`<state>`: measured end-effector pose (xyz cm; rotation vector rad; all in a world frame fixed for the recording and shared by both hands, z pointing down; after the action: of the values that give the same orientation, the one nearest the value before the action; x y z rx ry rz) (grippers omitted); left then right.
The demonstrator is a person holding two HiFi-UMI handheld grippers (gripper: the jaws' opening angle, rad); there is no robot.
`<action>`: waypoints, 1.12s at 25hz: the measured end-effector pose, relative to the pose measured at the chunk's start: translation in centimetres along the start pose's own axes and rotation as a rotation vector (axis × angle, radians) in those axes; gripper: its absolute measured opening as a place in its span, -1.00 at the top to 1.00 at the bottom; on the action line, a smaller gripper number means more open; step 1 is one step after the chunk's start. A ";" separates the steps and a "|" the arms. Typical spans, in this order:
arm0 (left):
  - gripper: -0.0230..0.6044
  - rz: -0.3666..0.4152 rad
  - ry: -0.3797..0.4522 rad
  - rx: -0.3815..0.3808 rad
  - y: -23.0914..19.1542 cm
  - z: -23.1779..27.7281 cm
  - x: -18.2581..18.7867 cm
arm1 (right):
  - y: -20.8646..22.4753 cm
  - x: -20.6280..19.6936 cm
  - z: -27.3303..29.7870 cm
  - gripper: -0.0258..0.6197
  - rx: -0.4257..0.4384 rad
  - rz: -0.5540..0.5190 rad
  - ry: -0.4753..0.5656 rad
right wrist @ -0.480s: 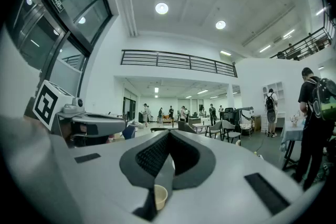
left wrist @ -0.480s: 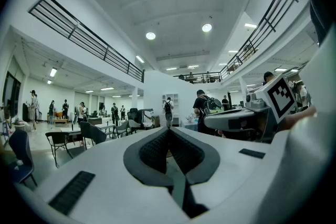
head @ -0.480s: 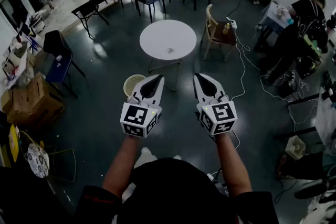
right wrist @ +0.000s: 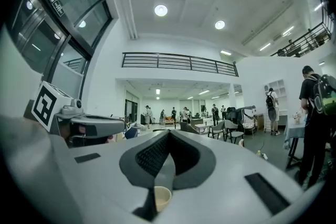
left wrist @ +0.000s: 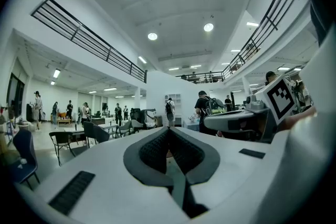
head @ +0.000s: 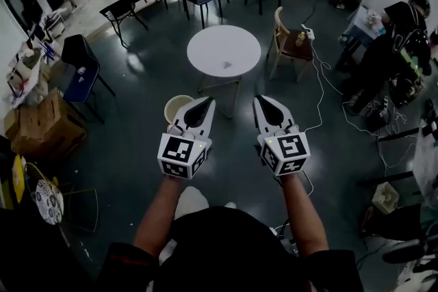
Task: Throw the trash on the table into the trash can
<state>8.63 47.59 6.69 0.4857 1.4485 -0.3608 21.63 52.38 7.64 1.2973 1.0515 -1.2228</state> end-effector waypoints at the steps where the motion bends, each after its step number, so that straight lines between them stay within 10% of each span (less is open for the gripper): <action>1: 0.88 -0.002 -0.002 0.004 -0.2 0.0 -0.2 | -0.1 -0.2 0.2 0.86 0.004 0.002 0.000; 28: 0.88 -0.072 0.002 -0.015 -19.2 10.3 -3.2 | 1.7 -1.1 21.1 0.86 -0.078 0.026 -0.067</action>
<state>7.20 25.69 8.50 0.4231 1.4721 -0.4064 21.02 31.32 9.69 1.1986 1.0208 -1.1863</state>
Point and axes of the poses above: the fingertips, and each gripper's own axes: z forward along the fingers, y to its right, x out of its top, the point moved 3 cm from there along -z, backward along the fingers, and after that the axes turned 4 degrees about z, right-handed, at the moved point
